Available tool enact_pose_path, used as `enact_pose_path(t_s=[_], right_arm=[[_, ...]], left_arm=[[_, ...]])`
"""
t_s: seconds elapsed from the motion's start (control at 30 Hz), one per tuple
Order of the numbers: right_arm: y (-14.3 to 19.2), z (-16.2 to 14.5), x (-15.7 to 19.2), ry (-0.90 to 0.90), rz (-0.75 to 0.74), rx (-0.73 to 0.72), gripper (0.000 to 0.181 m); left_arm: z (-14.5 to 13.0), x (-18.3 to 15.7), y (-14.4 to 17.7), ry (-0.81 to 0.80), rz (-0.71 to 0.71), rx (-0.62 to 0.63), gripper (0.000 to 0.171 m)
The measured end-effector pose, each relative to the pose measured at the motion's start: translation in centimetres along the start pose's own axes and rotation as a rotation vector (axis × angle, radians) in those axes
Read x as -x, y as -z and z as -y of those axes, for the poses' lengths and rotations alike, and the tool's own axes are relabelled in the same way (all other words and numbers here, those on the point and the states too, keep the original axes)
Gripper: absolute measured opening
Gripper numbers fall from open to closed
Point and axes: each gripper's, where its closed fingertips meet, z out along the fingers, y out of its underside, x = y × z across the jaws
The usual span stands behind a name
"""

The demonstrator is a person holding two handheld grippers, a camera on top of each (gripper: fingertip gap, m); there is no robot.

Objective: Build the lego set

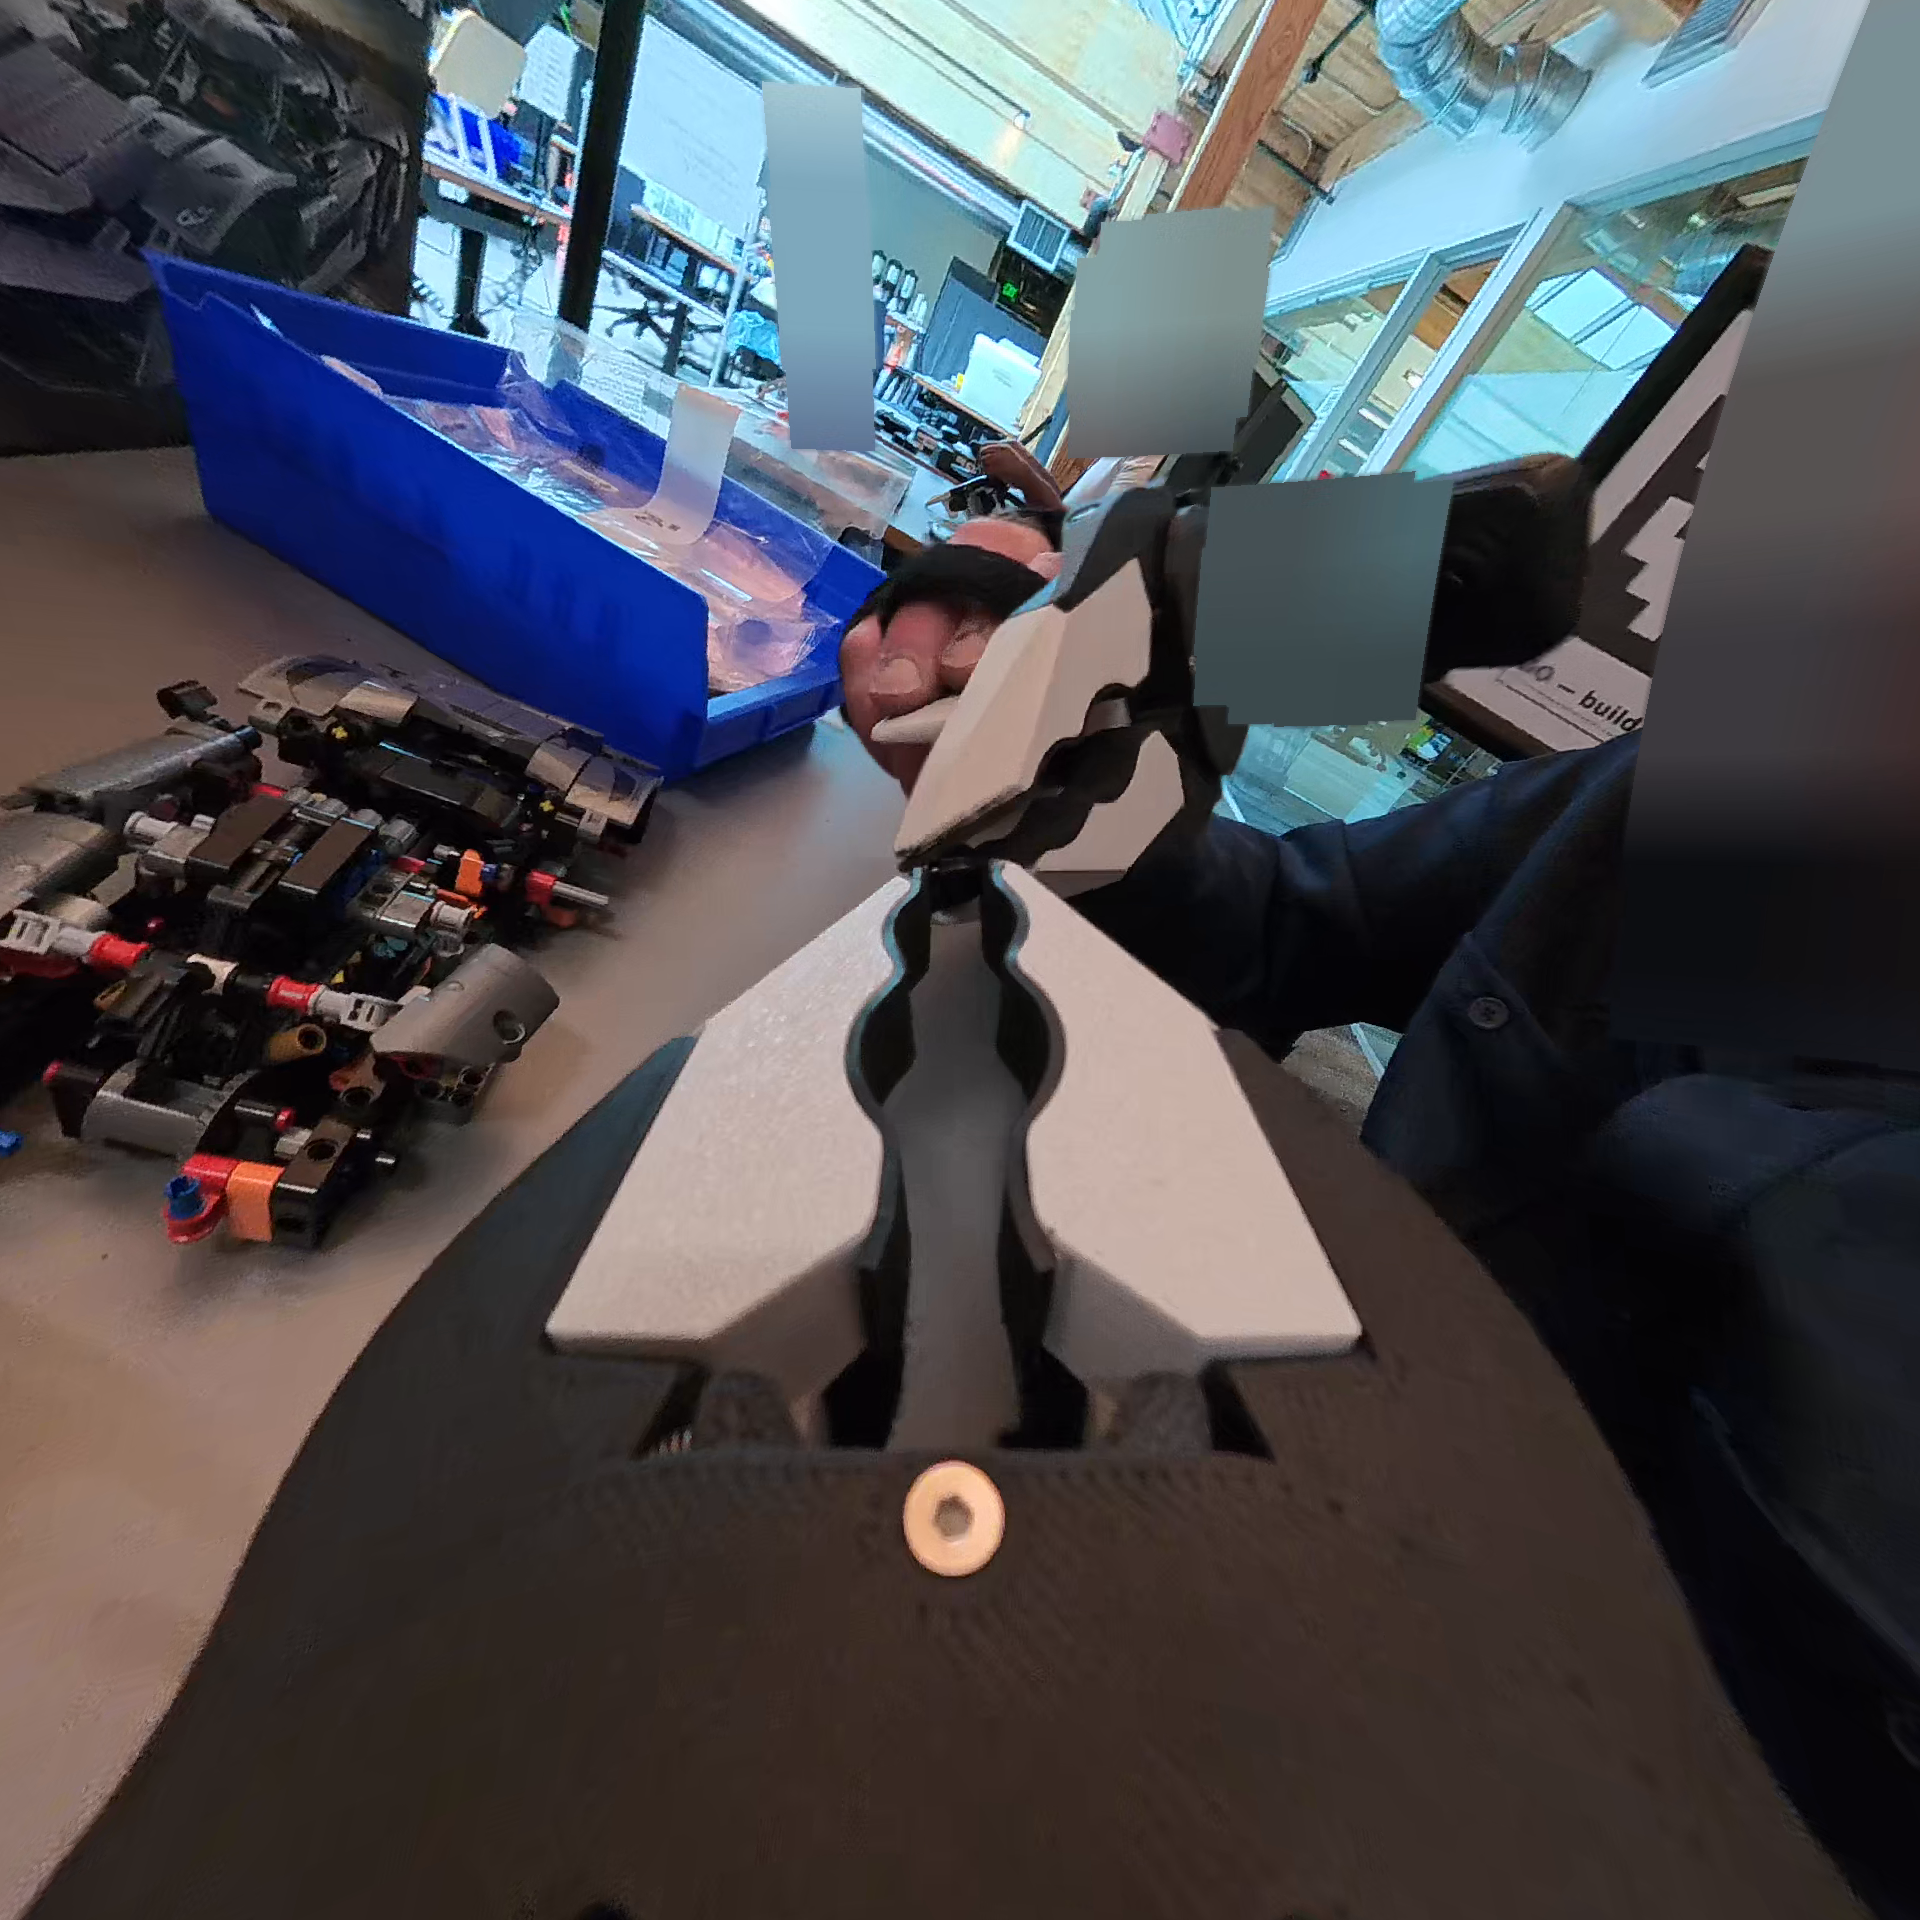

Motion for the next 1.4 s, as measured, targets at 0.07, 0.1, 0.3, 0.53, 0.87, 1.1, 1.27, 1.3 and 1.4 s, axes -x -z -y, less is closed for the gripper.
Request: enact_pose_path(t_s=[0.07, 0.1, 0.3, 0.53, 0.87, 1.1, 1.27, 1.3, 1.4], right_arm=[[-0.2, -0.4, 0.1, 0.061, -0.023, 0.047, 0.006], [-0.3, -0.6, 0.1, 0.082, -0.034, 0.069, 0.007], [-1.0, -2.2, 0.3, 0.181, -0.071, 0.23, 0.005], [-1.0, -2.5, 0.3, 0.124, -0.063, 0.267, 0.004], [-0.5, -2.1, 0.6, 0.04, 0.002, 0.201, 0.004], [0.3, -0.4, 0.9, -0.193, 0.145, 0.008, 0.004], [0.9, 0.5, 1.0, -0.271, 0.218, -0.082, 0.004], [1.1, 0.7, 1.1, -0.293, 0.234, -0.105, 0.004], [1.4, 1.1, 1.2, -0.341, 0.28, -0.159, 0.005]], left_arm=[[-0.3, 0.4, -0.1, -0.005, 0.029, 0.018, 0.007], [-0.3, 0.5, -0.1, 0.001, 0.038, 0.019, 0.007], [-1.1, 2.0, -0.2, -0.049, 0.172, 0.08, 0.007], [-1.1, 2.2, -0.2, -0.086, 0.21, 0.078, 0.007], [-1.1, 1.6, -0.3, -0.132, 0.188, 0.086, 0.006], [-0.6, -0.2, -0.3, -0.147, 0.068, 0.052, 0.006], [-0.5, -1.1, -0.3, -0.135, -0.007, 0.039, 0.005], [-0.5, -1.3, -0.3, -0.131, -0.026, 0.032, 0.005], [-0.4, -1.9, -0.3, -0.123, -0.067, 0.019, 0.004]])
